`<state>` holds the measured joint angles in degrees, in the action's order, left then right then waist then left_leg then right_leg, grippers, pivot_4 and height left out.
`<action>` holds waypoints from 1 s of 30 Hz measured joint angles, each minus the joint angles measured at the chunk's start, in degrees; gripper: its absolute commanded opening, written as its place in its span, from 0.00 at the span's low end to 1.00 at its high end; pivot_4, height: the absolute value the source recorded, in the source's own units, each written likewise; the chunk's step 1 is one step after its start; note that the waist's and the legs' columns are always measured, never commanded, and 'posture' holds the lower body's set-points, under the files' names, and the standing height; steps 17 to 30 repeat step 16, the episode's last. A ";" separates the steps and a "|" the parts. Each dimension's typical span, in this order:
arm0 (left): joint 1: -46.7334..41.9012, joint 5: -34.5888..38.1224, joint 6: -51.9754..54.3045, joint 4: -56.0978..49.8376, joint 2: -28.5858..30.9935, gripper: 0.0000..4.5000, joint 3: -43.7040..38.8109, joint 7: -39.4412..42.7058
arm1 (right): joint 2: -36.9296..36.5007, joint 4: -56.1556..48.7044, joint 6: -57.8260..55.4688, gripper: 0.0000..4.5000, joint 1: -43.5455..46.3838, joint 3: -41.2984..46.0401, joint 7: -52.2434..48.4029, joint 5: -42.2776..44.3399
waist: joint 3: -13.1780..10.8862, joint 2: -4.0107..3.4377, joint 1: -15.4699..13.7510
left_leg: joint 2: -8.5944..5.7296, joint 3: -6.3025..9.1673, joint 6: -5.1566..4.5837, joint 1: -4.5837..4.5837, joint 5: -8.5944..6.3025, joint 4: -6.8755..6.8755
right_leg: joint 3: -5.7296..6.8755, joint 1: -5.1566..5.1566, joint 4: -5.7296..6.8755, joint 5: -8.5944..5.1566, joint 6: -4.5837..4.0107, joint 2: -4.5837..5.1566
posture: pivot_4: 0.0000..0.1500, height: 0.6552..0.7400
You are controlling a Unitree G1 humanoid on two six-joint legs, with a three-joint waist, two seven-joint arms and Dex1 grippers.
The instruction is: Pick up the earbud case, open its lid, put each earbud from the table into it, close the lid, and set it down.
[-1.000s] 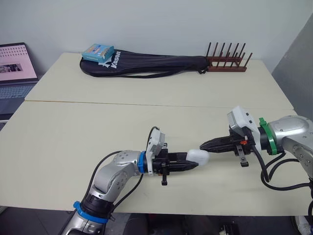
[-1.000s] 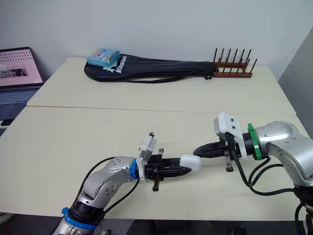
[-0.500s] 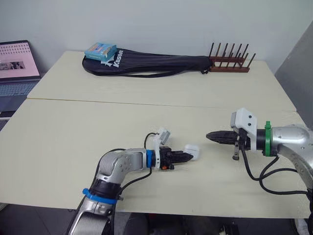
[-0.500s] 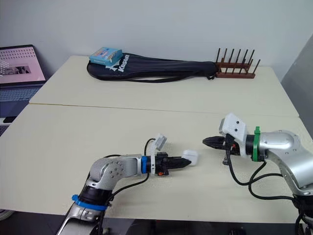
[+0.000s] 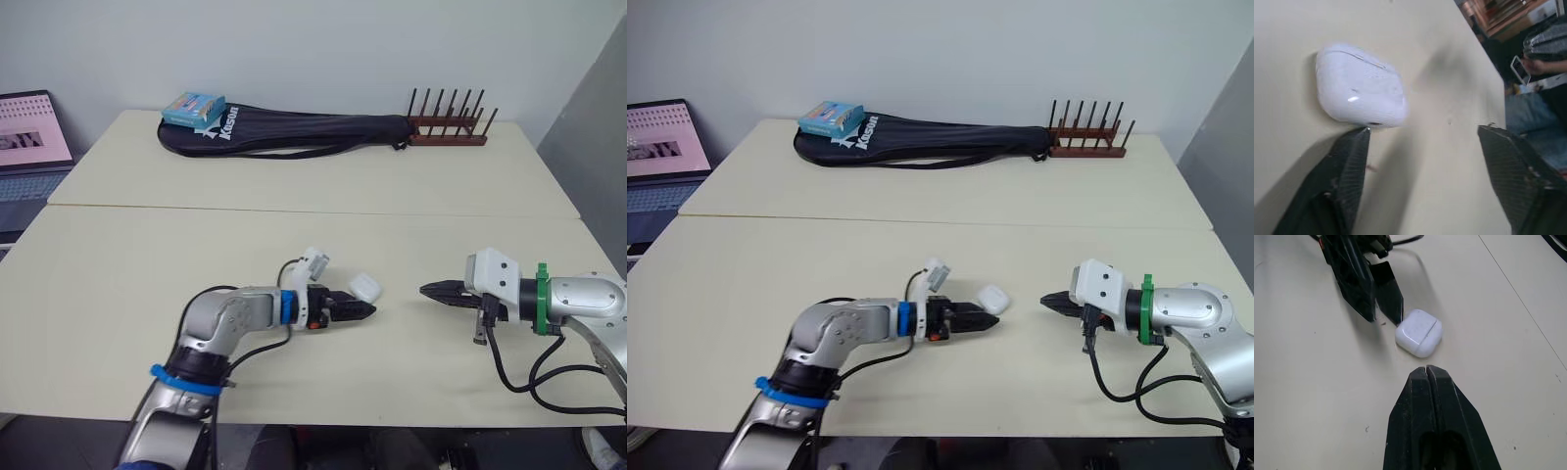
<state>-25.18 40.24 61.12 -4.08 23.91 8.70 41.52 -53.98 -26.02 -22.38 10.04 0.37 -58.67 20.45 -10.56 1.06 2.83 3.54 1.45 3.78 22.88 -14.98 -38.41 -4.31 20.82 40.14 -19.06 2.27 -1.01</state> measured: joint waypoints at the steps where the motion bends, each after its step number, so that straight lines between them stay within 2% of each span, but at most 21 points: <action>1: 1.52 -0.43 -1.30 -2.22 3.08 1.00 0.04 0.95 | -0.24 -0.02 -0.27 0.04 0.24 0.46 -0.97 1.01 | 0.00 0.00 0.20 | 0.00 -0.02 0.03 -0.11 0.02 0.18 | -0.02 -0.04 -0.02 0.00 0.00 0.00 | 1.00 0.63; 4: 6.78 -3.03 -6.87 -8.01 12.42 1.00 -0.46 3.84 | -1.26 0.60 -1.10 0.19 2.05 0.73 -2.61 1.74 | -0.01 0.00 0.66 | 0.06 -0.01 0.09 -0.22 0.07 0.46 | -0.04 0.02 -0.06 0.00 -0.04 -0.01 | 1.00 0.63; 12: 15.72 -9.46 -23.09 -11.30 26.57 1.00 -5.46 14.68 | -6.70 4.03 0.84 0.85 6.55 0.41 -11.26 1.55 | -0.17 -0.05 -0.51 | -0.03 -0.07 0.08 0.24 0.07 0.44 | 0.04 0.43 -0.16 -0.03 -0.11 0.17 | 1.00 0.63; 16: 16.37 -8.73 -26.77 -12.03 29.24 1.00 -10.32 19.55 | -8.54 5.40 3.21 0.85 8.10 0.33 -15.62 1.16 | -0.19 -0.05 -1.15 | -0.03 -0.02 0.07 0.42 0.06 0.45 | 0.14 0.57 -0.18 -0.08 -0.18 0.17 | 1.00 0.63; 30: 16.37 -8.73 -26.77 -12.03 29.24 1.00 -10.32 19.55 | -8.54 5.40 3.21 0.85 8.10 0.33 -15.62 1.16 | -0.19 -0.05 -1.15 | -0.03 -0.02 0.07 0.42 0.06 0.45 | 0.14 0.57 -0.18 -0.08 -0.18 0.17 | 1.00 0.63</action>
